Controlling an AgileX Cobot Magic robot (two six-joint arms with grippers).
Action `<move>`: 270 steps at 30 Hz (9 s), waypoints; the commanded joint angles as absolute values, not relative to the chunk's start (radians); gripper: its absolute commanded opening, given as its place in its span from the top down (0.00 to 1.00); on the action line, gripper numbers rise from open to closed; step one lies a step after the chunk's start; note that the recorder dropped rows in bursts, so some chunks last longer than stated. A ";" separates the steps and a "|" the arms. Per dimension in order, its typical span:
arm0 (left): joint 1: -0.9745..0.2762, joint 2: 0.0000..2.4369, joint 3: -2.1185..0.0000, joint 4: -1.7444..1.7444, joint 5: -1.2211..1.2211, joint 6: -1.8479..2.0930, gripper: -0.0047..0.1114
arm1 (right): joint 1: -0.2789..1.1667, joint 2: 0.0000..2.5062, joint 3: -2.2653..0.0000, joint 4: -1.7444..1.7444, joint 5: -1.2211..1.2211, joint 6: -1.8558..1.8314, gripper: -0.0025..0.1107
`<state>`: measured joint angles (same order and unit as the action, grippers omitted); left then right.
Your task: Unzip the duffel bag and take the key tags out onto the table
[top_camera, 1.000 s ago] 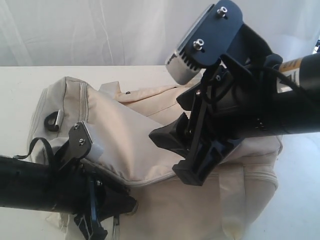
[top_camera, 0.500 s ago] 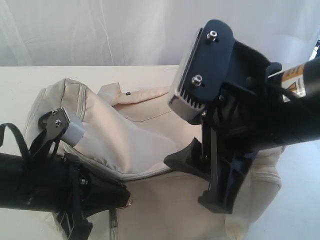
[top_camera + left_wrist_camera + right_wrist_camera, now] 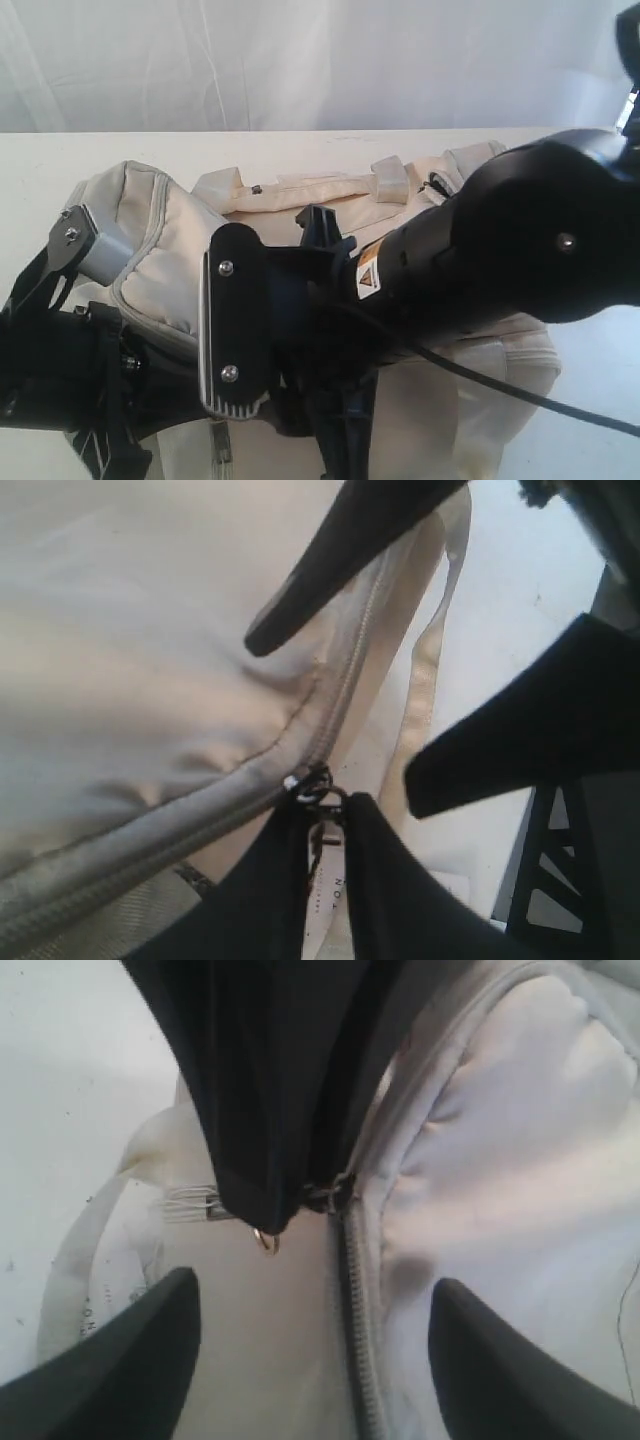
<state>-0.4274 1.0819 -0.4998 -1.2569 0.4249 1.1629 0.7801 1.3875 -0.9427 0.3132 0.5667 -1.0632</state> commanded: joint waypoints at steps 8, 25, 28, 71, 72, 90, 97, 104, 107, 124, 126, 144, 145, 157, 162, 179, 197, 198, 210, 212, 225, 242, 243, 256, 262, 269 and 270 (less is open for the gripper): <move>-0.430 1.071 -0.503 -1.254 0.433 1.155 0.96 | 0.786 1.417 -0.946 0.215 0.449 -1.035 0.91; -0.430 1.073 -0.501 -1.213 0.398 1.210 0.53 | 0.786 1.404 -1.003 0.215 0.426 -0.886 0.98; -0.430 1.073 -0.487 -1.202 0.364 1.210 0.53 | 0.786 1.404 -1.016 0.215 0.430 -0.886 0.98; -0.430 1.053 -0.467 -1.117 0.441 1.033 0.96 | 0.786 1.404 -1.024 0.216 0.478 -0.840 0.98; -0.430 1.043 -0.467 -1.064 0.444 0.984 0.96 | 0.786 1.404 -1.024 0.216 0.484 -0.840 0.98; -0.430 0.906 -0.713 0.071 0.767 -0.049 0.96 | 0.786 1.404 -1.024 0.205 0.518 -0.805 0.98; -0.430 0.910 -0.819 0.156 0.781 -0.060 0.96 | 0.786 1.404 -1.024 0.205 0.561 -0.805 0.98; -0.430 0.972 -0.851 0.191 0.764 -0.075 0.96 | 0.786 1.404 -1.024 0.200 0.588 -0.787 0.98; -0.430 1.006 -0.851 0.199 0.715 -0.075 0.96 | 0.786 1.404 -1.022 0.200 0.595 -0.787 0.98; -0.249 1.197 -1.020 -0.011 0.737 0.203 0.96 | 0.786 1.404 -1.022 0.200 0.634 -0.787 0.98; -0.249 1.209 -1.038 -0.081 0.802 0.277 0.96 | 0.786 1.404 -1.022 0.200 0.630 -0.787 0.98; -0.249 1.191 -1.198 -0.197 1.109 0.441 0.96 | 0.808 1.396 -1.087 0.245 0.489 -0.759 0.53; -0.249 1.191 -1.203 -0.197 1.106 0.441 0.96 | 0.821 1.409 -1.087 0.245 0.473 -0.759 0.53; -0.249 1.188 -1.210 -0.149 1.056 0.441 0.96 | 0.889 1.561 -1.087 0.229 0.335 -0.761 0.67; -0.222 1.220 -1.210 -0.140 0.954 0.441 0.96 | 0.889 1.563 -1.087 0.204 0.372 -0.761 0.98; -0.172 1.510 -1.213 -0.142 0.304 0.474 0.96 | 0.889 1.563 -1.083 0.204 0.430 -0.761 0.98; -0.171 1.614 -1.213 -0.139 0.091 0.474 0.49 | 0.889 1.563 -1.083 0.206 0.432 -0.759 0.98; -0.171 1.603 -1.215 -0.139 0.119 0.471 0.42 | 0.889 1.563 -1.083 0.206 0.432 -0.757 0.98; -0.171 1.329 -1.319 -0.139 0.606 0.438 0.77 | 0.889 1.483 -1.087 0.211 0.435 -0.643 0.56; -0.171 1.263 -1.319 -0.132 0.756 0.401 0.90 | 0.889 1.429 -1.090 0.209 0.459 -0.594 0.48; -0.171 0.841 -0.907 -0.413 0.944 0.400 0.96 | 0.837 1.398 -1.318 0.018 1.041 -0.317 0.49; -0.171 0.780 -0.711 -0.418 0.936 0.400 0.96 | 0.837 1.564 -1.318 -0.045 0.940 -0.330 0.66; -0.171 0.780 -0.711 -0.418 0.931 0.400 0.96 | 0.837 1.564 -1.318 -0.045 0.940 -0.330 0.66; -0.171 0.780 -0.711 -0.418 0.933 0.472 0.96 | 0.837 1.596 -1.325 -0.100 0.962 -0.332 0.98; -0.171 0.780 -0.711 -0.525 0.876 0.513 0.96 | 0.783 1.596 -1.427 -0.238 0.953 -0.306 0.98; -0.171 0.880 -0.711 -0.905 0.674 0.853 0.96 | 0.668 1.619 -1.516 -0.238 0.850 -0.339 0.98; -0.171 0.907 -0.711 -0.966 0.647 0.895 0.96 | 0.652 1.633 -1.530 -0.238 0.840 -0.340 0.98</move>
<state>-0.1727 0.8461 -0.7168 -0.7989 0.7309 0.7624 0.6966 1.6073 -1.4965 -0.2259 0.8834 -0.3266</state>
